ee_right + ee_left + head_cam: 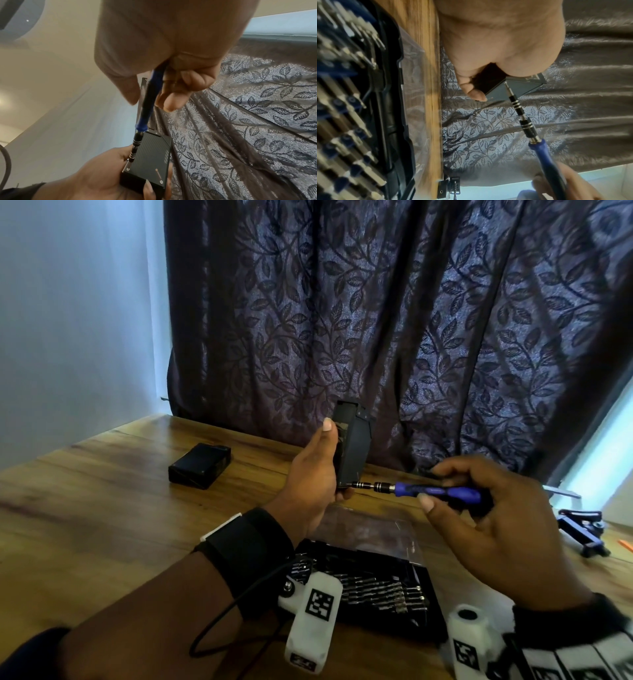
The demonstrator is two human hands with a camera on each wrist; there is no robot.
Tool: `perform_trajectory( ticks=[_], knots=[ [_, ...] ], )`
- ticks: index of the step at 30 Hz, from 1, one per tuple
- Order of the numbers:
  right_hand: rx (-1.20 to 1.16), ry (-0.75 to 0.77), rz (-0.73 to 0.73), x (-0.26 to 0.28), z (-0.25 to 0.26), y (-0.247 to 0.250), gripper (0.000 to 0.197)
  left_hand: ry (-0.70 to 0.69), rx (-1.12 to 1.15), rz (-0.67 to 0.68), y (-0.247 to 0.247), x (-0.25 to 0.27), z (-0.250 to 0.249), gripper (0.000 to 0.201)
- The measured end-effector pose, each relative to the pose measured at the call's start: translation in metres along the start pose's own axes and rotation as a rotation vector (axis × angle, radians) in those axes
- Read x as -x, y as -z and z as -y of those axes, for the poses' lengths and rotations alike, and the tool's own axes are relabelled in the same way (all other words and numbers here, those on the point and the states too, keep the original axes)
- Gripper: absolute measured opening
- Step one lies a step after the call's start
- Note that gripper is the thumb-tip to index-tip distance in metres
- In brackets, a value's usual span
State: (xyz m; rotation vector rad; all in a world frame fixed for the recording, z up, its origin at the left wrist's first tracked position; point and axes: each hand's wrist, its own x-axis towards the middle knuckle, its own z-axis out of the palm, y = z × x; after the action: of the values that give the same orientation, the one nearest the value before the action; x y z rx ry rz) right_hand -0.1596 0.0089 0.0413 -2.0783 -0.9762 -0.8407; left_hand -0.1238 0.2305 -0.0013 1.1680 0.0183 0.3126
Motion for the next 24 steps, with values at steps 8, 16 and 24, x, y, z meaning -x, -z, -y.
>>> perform_trajectory(
  ticks=[8,16,24],
  knots=[
    [0.036,-0.012,0.014,-0.001,0.000,0.002,0.015,0.009,0.007,0.000,0.000,-0.002,-0.001,0.063],
    [-0.013,-0.108,-0.010,0.003,-0.020,-0.006,0.024,0.026,0.082,-0.048,-0.002,0.000,0.002,0.053],
    [-0.479,-0.583,-0.215,0.000,-0.035,-0.011,0.029,0.049,0.237,0.051,-0.004,0.003,-0.008,0.044]
  ],
)
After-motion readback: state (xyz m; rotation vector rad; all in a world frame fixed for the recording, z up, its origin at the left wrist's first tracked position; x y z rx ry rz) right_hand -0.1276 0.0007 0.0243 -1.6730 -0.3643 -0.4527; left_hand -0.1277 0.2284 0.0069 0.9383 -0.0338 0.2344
